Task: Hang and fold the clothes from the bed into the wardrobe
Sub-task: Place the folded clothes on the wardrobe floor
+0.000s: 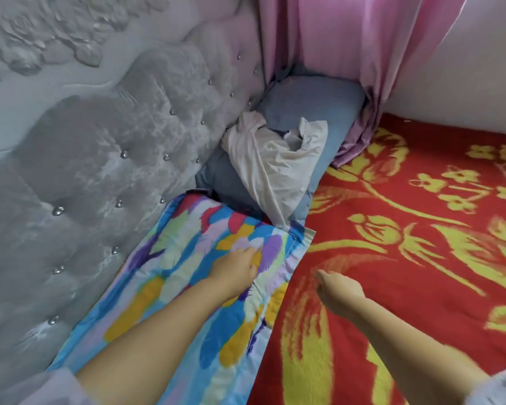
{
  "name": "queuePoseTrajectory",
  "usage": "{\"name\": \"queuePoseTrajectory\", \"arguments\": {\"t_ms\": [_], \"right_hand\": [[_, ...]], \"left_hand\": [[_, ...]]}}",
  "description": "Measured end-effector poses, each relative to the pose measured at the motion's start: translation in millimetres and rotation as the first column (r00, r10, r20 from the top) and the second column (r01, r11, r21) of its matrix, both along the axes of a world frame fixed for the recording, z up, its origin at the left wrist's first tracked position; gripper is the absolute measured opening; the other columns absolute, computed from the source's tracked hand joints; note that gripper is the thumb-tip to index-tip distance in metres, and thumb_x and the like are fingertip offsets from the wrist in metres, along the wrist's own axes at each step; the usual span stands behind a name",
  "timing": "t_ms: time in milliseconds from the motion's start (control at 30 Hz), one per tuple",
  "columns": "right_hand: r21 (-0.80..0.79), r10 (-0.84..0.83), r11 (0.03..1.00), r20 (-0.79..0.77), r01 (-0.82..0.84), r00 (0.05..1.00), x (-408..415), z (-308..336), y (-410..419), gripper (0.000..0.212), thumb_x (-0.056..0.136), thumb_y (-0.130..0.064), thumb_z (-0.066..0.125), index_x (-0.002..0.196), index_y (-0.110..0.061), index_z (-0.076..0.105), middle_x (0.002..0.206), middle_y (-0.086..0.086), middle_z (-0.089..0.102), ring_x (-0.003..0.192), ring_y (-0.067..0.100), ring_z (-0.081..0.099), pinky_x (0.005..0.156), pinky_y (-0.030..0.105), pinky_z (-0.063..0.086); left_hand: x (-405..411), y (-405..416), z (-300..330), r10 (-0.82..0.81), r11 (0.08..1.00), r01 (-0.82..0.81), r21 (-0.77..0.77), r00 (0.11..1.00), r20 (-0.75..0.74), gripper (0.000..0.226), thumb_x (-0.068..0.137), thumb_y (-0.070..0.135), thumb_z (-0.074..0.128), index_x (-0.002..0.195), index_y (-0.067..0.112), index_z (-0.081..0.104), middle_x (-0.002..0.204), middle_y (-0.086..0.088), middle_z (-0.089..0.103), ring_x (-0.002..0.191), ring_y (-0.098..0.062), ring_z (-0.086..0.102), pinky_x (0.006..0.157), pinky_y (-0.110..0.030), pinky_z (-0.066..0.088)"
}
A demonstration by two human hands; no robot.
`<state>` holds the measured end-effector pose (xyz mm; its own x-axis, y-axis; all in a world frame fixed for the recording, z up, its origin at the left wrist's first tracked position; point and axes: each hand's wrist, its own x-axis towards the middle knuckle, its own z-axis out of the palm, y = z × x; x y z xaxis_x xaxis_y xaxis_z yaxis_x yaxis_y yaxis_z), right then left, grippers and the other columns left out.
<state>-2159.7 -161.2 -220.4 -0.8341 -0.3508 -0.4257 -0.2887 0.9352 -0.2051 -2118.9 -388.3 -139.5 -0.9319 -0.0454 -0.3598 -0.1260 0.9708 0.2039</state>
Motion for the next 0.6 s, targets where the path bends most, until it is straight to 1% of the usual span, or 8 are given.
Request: {"name": "queuePoseTrajectory", "arguments": {"t_ms": [67, 167, 300, 400, 433, 500, 567, 600], "right_hand": [[-0.020, -0.016, 1.000, 0.018, 0.017, 1.000, -32, -33, 3, 0.036, 0.098, -0.026, 0.035, 0.132, -0.017, 0.043, 0.122, 0.008, 0.053, 0.111, 0.030, 0.056, 0.082, 0.036, 0.048], [-0.043, -0.020, 0.999, -0.011, 0.020, 1.000, -83, -81, -3, 0.043, 0.098, -0.027, 0.037, 0.140, -0.019, 0.036, 0.133, 0.008, 0.045, 0.121, 0.030, 0.046, 0.090, 0.040, 0.046], [-0.078, -0.007, 0.997, -0.123, -0.002, 0.992, -132, -144, -20, 0.039, 0.097, -0.027, 0.037, 0.136, -0.019, 0.040, 0.135, 0.007, 0.043, 0.126, 0.029, 0.041, 0.096, 0.039, 0.040], [-0.110, 0.016, 0.993, -0.214, -0.040, 0.977, -145, -190, -17, 0.040, 0.094, -0.027, 0.036, 0.132, -0.019, 0.047, 0.134, 0.008, 0.046, 0.132, 0.028, 0.040, 0.110, 0.051, 0.027], [-0.149, 0.012, 0.987, -0.273, -0.055, 0.962, -143, -202, -15, 0.044, 0.091, -0.028, 0.036, 0.131, -0.019, 0.051, 0.132, 0.009, 0.049, 0.131, 0.029, 0.043, 0.111, 0.054, 0.026], [-0.210, -0.001, 0.974, -0.368, -0.082, 0.930, -137, -220, -11, 0.049, 0.086, -0.031, 0.036, 0.130, -0.018, 0.055, 0.129, 0.010, 0.053, 0.129, 0.028, 0.047, 0.112, 0.055, 0.024], [-0.237, -0.019, 0.967, -0.427, -0.092, 0.904, -135, -227, -10, 0.050, 0.085, -0.032, 0.038, 0.130, -0.018, 0.055, 0.130, 0.009, 0.052, 0.130, 0.027, 0.047, 0.112, 0.053, 0.019], [-0.252, -0.031, 0.964, -0.446, -0.091, 0.895, -136, -227, -10, 0.050, 0.085, -0.033, 0.039, 0.130, -0.019, 0.055, 0.131, 0.009, 0.052, 0.130, 0.027, 0.046, 0.112, 0.052, 0.018]], "left_hand": [[-41, 16, -29, 0.004, 1.000, -0.004, 0.002, 1.000, -0.015, 0.041, 0.097, 0.025, 0.038, 0.137, 0.017, 0.040, 0.133, -0.005, 0.050, 0.120, -0.027, 0.048, 0.088, -0.039, 0.046], [-98, 36, -72, -0.019, 0.999, 0.017, -0.031, 0.999, -0.040, 0.042, 0.097, 0.024, 0.039, 0.139, 0.017, 0.038, 0.130, -0.007, 0.046, 0.121, -0.028, 0.044, 0.088, -0.040, 0.043], [-157, 45, -127, -0.043, 0.996, 0.038, -0.079, 0.997, -0.062, 0.042, 0.096, 0.022, 0.042, 0.137, 0.013, 0.040, 0.130, -0.011, 0.042, 0.124, -0.029, 0.039, 0.094, -0.041, 0.040], [-193, 45, -163, -0.006, 0.993, -0.010, -0.114, 0.990, -0.142, 0.050, 0.095, 0.023, 0.044, 0.143, 0.014, 0.032, 0.139, -0.011, 0.036, 0.128, -0.030, 0.034, 0.097, -0.042, 0.038], [-204, 45, -174, 0.004, 0.990, -0.031, -0.139, 0.983, -0.185, 0.056, 0.095, 0.025, 0.046, 0.146, 0.015, 0.027, 0.145, -0.012, 0.030, 0.133, -0.030, 0.031, 0.099, -0.042, 0.036], [-223, 43, -195, 0.016, 0.977, -0.070, -0.199, 0.965, -0.262, 0.070, 0.094, 0.034, 0.048, 0.152, 0.015, 0.012, 0.157, -0.014, 0.010, 0.143, -0.029, 0.015, 0.108, -0.042, 0.030], [-240, 43, -211, 0.032, 0.966, -0.110, -0.236, 0.949, -0.312, 0.084, 0.092, 0.045, 0.051, 0.153, 0.016, 0.000, 0.159, -0.013, -0.008, 0.147, -0.027, -0.003, 0.114, -0.048, 0.019], [-247, 44, -218, 0.050, 0.962, -0.132, -0.238, 0.944, -0.325, 0.090, 0.090, 0.048, 0.052, 0.153, 0.016, -0.004, 0.159, -0.012, -0.011, 0.147, -0.026, -0.007, 0.114, -0.052, 0.015]]}}
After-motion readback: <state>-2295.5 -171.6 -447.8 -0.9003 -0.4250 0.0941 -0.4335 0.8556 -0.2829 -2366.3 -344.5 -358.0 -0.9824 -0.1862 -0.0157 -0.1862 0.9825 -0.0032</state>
